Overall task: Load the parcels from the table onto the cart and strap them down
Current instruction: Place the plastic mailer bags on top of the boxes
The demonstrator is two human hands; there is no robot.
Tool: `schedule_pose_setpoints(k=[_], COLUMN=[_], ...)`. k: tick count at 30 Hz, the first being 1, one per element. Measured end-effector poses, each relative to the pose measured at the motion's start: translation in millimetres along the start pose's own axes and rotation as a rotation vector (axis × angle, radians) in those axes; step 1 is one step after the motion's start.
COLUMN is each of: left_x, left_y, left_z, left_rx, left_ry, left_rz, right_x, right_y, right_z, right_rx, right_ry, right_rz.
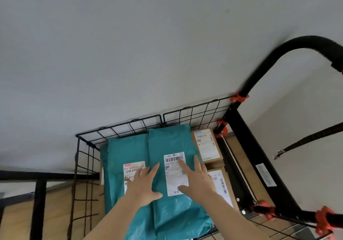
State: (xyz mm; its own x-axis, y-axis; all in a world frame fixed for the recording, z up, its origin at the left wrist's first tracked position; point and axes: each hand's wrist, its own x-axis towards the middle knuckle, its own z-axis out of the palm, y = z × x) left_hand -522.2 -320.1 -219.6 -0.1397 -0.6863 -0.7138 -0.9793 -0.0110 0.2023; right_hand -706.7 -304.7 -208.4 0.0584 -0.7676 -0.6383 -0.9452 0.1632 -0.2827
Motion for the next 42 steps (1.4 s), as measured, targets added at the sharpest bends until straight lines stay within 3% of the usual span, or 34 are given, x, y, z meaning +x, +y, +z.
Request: schedule_pose_setpoints(k=[11,16,19,22,25,27,34,42], left_x=[17.7,27.5,28.1,25.8,24.7,26.7,33.6,18.5], left_y=[30.3,35.7,37.3,23.0,-0.8,-8.9,12.1,-9.0], left_z=[-0.4,-6.6,-8.8,-8.9,-7.7,-5.3,1.9,-4.3], left_rx=[0.201,0.256,0.165,-0.040,-0.331,-0.469,-0.231,-0.204], left_ry=[0.025,0.038,0.253,0.457,0.375,0.291,0.216,0.256], left_rz=[0.169,0.232,0.177,-0.092,-0.359,-0.380,-0.226,-0.169], right_x=[22.2,31.0,35.4,35.8,37.0,38.6,44.2,31.8], right_y=[32.6,32.1,31.8,36.4,37.7,32.5,34.8,28.5], right_z=[4.1,2.5,1.8,2.4,2.3,2.8,1.7,-5.7], right_rx=[0.039,0.083,0.069,0.069,0.075,0.065,-0.046,-0.080], right_ry=[-0.013,0.095,0.103,0.069,0.110,0.086,0.028,0.078], right_rz=[0.086,0.100,0.114,0.174,0.089,-0.006,0.018,-0.022])
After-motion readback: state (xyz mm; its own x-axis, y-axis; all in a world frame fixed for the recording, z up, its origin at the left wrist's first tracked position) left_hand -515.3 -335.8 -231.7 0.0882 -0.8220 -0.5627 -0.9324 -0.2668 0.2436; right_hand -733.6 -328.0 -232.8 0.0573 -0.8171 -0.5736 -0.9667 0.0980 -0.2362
